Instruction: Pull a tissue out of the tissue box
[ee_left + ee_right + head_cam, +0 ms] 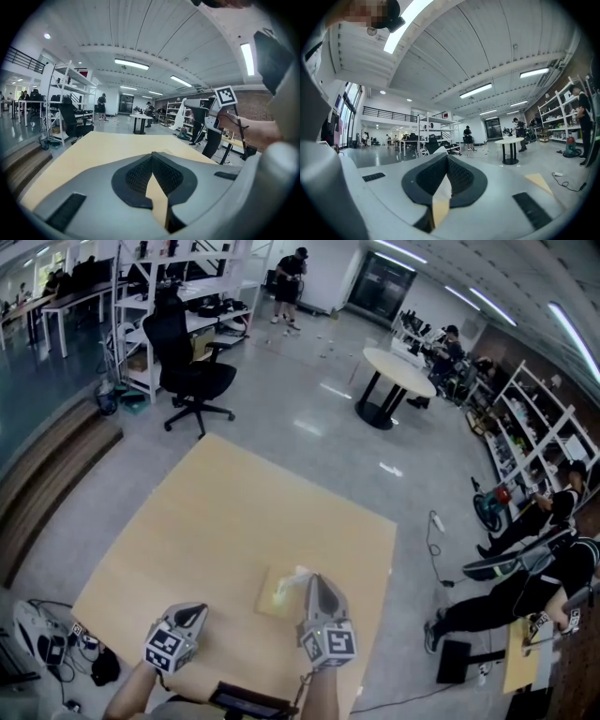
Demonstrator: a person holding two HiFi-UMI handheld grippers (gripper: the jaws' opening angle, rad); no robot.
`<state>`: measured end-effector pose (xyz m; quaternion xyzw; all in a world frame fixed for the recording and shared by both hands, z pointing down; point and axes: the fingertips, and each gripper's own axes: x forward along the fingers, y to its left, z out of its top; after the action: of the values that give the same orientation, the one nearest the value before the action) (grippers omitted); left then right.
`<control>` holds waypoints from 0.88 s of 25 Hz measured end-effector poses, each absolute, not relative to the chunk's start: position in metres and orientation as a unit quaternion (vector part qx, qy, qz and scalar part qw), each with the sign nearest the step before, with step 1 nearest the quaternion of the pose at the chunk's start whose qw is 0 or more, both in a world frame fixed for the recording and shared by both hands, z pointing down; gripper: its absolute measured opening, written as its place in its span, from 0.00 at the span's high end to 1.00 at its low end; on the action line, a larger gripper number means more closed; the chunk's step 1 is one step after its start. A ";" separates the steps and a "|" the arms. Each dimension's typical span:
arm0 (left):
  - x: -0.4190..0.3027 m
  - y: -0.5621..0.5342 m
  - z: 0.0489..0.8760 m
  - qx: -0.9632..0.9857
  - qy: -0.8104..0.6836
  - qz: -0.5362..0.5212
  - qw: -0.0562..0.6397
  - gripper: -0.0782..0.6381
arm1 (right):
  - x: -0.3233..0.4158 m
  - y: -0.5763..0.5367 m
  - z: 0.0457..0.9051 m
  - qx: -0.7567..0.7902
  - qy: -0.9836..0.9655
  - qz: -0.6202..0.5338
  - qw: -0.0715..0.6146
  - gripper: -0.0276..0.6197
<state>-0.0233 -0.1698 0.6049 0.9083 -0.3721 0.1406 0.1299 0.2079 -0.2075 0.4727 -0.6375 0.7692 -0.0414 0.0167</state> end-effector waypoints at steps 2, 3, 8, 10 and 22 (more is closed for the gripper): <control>-0.021 -0.169 0.602 0.910 -0.370 0.138 0.125 0.88 | 0.209 -0.199 0.475 -0.640 0.767 -0.040 0.012 0.95; -0.020 -0.169 0.601 0.911 -0.368 0.137 0.123 0.88 | 0.210 -0.195 0.477 -0.641 0.766 -0.041 0.010 0.95; -0.015 -0.167 0.593 0.915 -0.362 0.136 0.113 0.88 | 0.212 -0.172 0.481 -0.655 0.753 -0.058 0.010 0.95; -0.013 -0.166 0.591 0.917 -0.357 0.138 0.110 0.88 | 0.213 -0.163 0.484 -0.658 0.750 -0.062 0.012 0.95; -0.012 -0.165 0.577 0.923 -0.351 0.125 0.095 0.88 | 0.209 -0.106 0.498 -0.674 0.734 -0.075 0.020 0.95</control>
<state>-0.0124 -0.1651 0.5771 0.9232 -0.3508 0.1254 0.0946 0.2093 -0.1057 0.4976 -0.6743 0.7343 -0.0755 0.0203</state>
